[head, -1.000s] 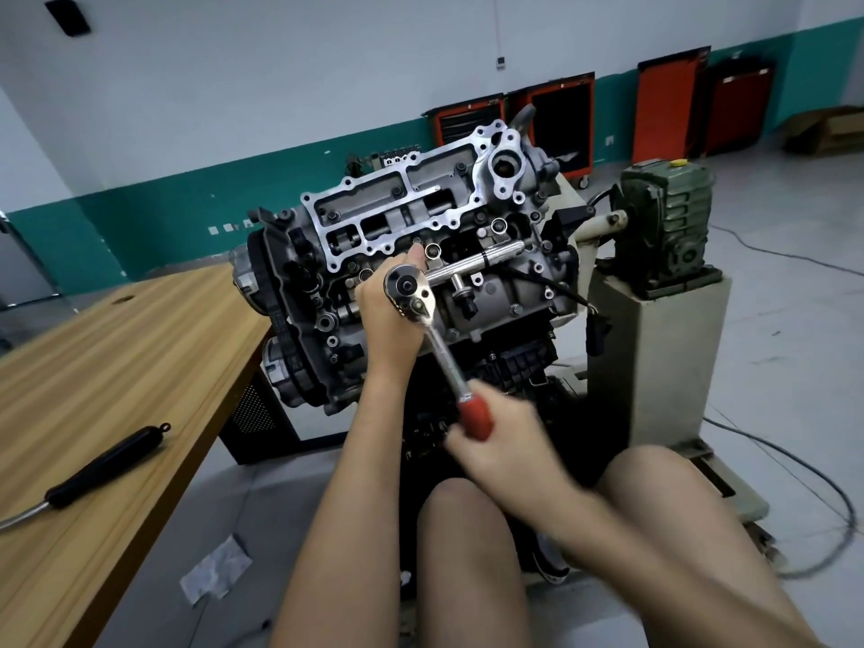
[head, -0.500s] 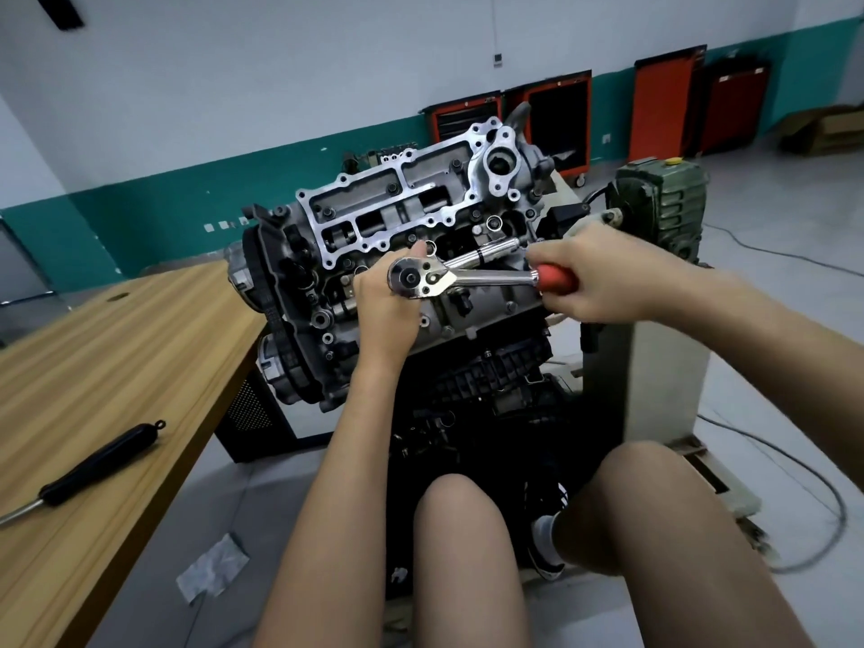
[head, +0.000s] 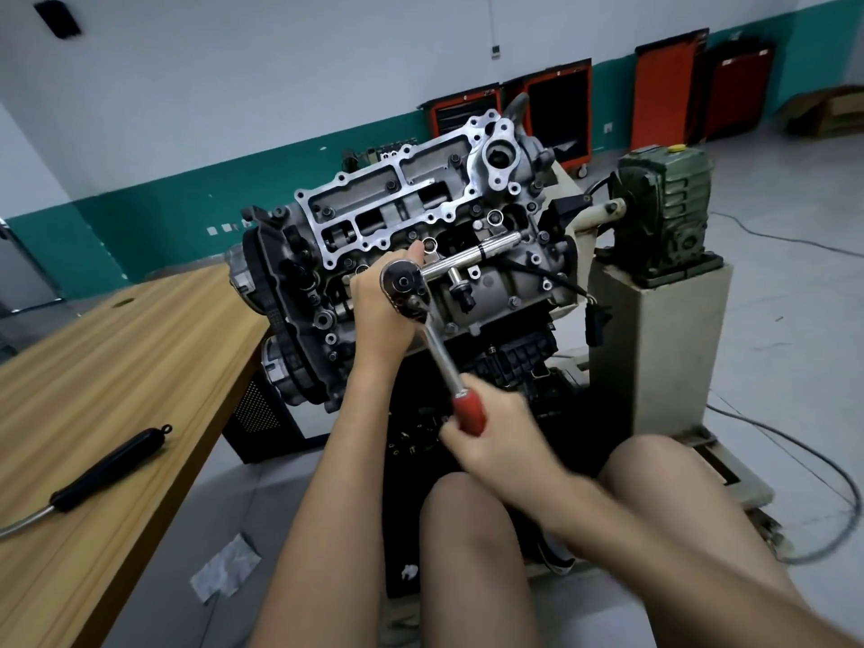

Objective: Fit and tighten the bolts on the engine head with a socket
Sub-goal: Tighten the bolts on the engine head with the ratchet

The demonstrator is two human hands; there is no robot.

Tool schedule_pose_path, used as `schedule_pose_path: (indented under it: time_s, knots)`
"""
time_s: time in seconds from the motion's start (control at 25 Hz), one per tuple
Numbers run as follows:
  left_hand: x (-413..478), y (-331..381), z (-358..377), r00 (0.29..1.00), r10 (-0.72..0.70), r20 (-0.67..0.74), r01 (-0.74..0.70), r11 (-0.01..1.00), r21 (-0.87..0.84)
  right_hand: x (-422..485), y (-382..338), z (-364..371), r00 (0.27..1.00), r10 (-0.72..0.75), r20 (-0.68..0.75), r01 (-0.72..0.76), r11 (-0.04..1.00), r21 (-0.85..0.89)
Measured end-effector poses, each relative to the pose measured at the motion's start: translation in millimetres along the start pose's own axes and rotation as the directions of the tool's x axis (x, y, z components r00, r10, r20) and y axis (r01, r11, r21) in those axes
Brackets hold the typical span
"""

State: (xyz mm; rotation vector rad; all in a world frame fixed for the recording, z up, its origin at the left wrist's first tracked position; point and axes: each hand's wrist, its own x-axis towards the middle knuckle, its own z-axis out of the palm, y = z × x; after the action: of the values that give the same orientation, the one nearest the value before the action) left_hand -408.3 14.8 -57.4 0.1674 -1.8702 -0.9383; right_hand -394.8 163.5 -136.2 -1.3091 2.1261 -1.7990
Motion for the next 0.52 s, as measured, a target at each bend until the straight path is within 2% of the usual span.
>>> schedule_pose_path:
  time_s: [0.08,0.16,0.24,0.28,0.32,0.36,0.44,0.52]
  knots:
    - [-0.3,1.6,2.5,1.000,0.004,-0.003,-0.004,1.000,-0.001,24.0,-2.1,-61.4,0.978,-0.102,0.181,0.146,0.956,-0.253]
    - [-0.1,-0.1,3.5,0.999,0.002,0.034,-0.001,1.000,-0.031,60.9,-16.5,-114.4,0.944,-0.106,0.313,0.263,0.816,-0.515]
    - [0.2,-3.2,1.5,0.999,-0.009,0.039,0.010,0.999,-0.047,86.0,-29.8,-136.1,0.937,-0.134,0.323,0.325,0.678,-0.659]
    - [0.1,-4.5,0.1,0.999,-0.024,0.030,0.026,0.998,-0.052,87.6,-29.4,-135.4,0.940,-0.162,0.300,0.330,0.653,-0.682]
    - [-0.4,-5.2,-0.7,0.999,-0.043,0.019,0.044,0.997,-0.057,79.9,-25.5,-127.9,0.951,-0.170,0.258,0.304,0.671,-0.677]
    - [-1.2,-5.4,-0.4,0.998,-0.059,0.011,0.060,0.996,-0.071,64.5,-18.9,-113.7,0.964,-0.164,0.208,0.260,0.740,-0.621]
    - [-3.9,-3.6,3.0,0.998,-0.056,-0.008,0.055,0.995,-0.089,26.1,-3.1,-67.6,0.988,-0.136,0.069,0.152,0.917,-0.368]
    - [-4.3,-3.7,6.2,0.998,-0.064,-0.018,0.062,0.993,-0.097,-0.6,0.7,-9.7,0.997,-0.036,-0.068,0.033,0.998,-0.056]
